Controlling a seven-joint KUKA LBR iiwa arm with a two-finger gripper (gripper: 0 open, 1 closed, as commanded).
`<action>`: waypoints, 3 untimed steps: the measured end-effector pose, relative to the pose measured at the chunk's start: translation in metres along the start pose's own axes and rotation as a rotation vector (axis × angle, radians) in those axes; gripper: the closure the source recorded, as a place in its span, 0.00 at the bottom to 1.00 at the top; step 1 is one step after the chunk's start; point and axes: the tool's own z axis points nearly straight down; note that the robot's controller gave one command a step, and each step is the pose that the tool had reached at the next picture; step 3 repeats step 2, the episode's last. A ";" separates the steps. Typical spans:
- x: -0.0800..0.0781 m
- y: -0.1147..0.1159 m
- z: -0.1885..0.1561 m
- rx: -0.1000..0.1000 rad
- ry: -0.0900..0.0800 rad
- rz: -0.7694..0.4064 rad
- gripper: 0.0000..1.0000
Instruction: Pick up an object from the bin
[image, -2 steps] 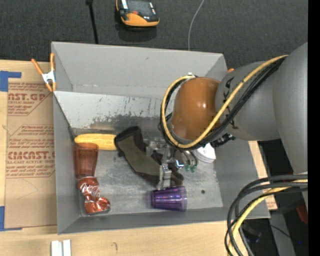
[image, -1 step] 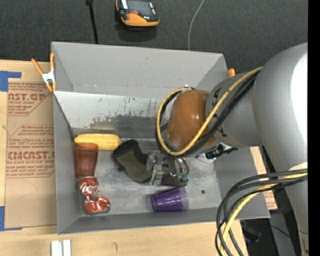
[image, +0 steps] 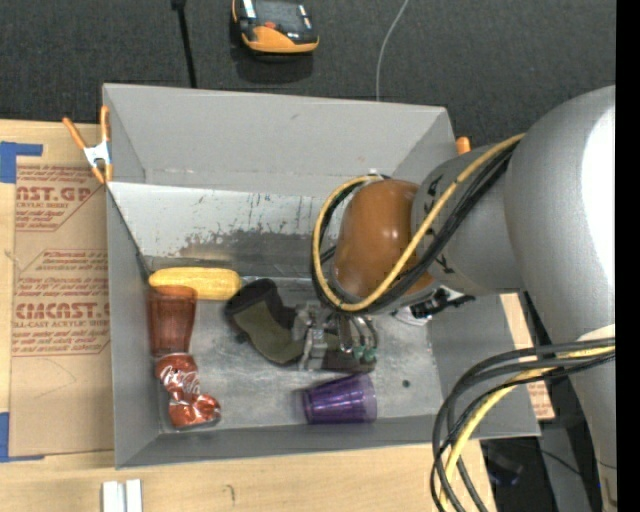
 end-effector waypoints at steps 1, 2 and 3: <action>0.005 -0.007 -0.094 0.002 0.007 -0.029 1.00; 0.005 -0.007 -0.094 0.002 0.007 -0.029 1.00; 0.005 -0.007 -0.094 0.002 0.007 -0.029 1.00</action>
Offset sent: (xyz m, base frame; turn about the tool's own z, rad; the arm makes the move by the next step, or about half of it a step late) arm 0.0000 0.0000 0.0000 0.0000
